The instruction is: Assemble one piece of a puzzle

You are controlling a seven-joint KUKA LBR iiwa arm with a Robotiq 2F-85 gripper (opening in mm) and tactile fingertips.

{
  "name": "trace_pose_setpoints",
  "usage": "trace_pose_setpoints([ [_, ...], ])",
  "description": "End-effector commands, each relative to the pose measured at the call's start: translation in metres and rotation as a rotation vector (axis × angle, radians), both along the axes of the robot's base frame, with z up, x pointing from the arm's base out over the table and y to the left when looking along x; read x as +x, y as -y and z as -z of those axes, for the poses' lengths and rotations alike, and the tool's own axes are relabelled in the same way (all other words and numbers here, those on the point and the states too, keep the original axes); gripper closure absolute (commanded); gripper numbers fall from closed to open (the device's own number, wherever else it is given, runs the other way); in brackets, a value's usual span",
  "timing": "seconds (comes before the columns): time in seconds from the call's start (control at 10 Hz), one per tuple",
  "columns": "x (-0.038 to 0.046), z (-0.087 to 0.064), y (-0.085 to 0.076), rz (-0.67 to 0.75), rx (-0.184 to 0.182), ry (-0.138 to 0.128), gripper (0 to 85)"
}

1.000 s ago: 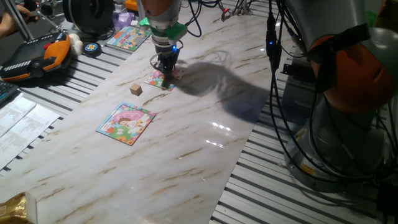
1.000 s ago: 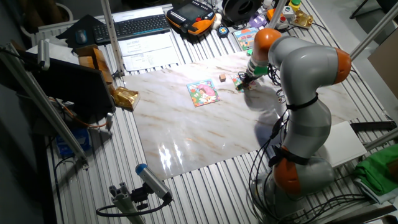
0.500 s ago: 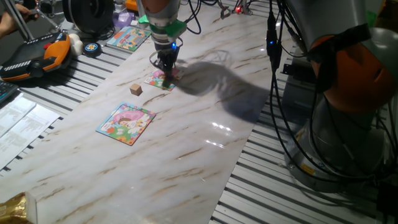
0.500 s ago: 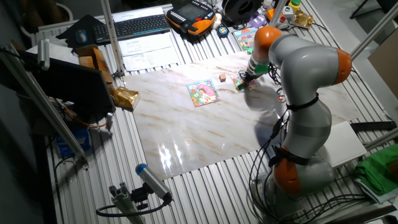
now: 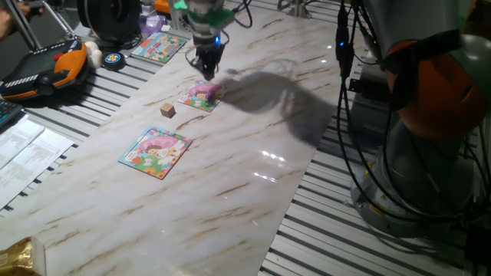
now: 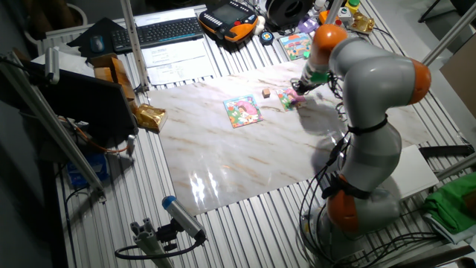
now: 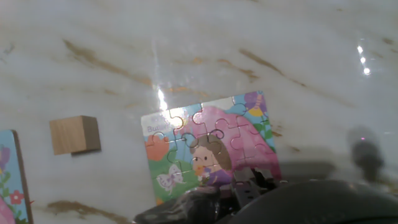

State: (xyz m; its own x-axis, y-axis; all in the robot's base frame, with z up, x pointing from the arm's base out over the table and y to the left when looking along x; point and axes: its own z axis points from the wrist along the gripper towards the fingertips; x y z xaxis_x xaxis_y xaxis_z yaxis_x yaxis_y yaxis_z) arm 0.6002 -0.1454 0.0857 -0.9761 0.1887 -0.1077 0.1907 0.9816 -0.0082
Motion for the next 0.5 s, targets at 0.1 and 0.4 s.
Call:
trace_pose_setpoints([
  [0.1,-0.0004,-0.03,-0.009,0.023,-0.025,0.006,84.3],
  [0.4,-0.0042,-0.061,-0.01,0.041,-0.019,-0.004,84.3],
])
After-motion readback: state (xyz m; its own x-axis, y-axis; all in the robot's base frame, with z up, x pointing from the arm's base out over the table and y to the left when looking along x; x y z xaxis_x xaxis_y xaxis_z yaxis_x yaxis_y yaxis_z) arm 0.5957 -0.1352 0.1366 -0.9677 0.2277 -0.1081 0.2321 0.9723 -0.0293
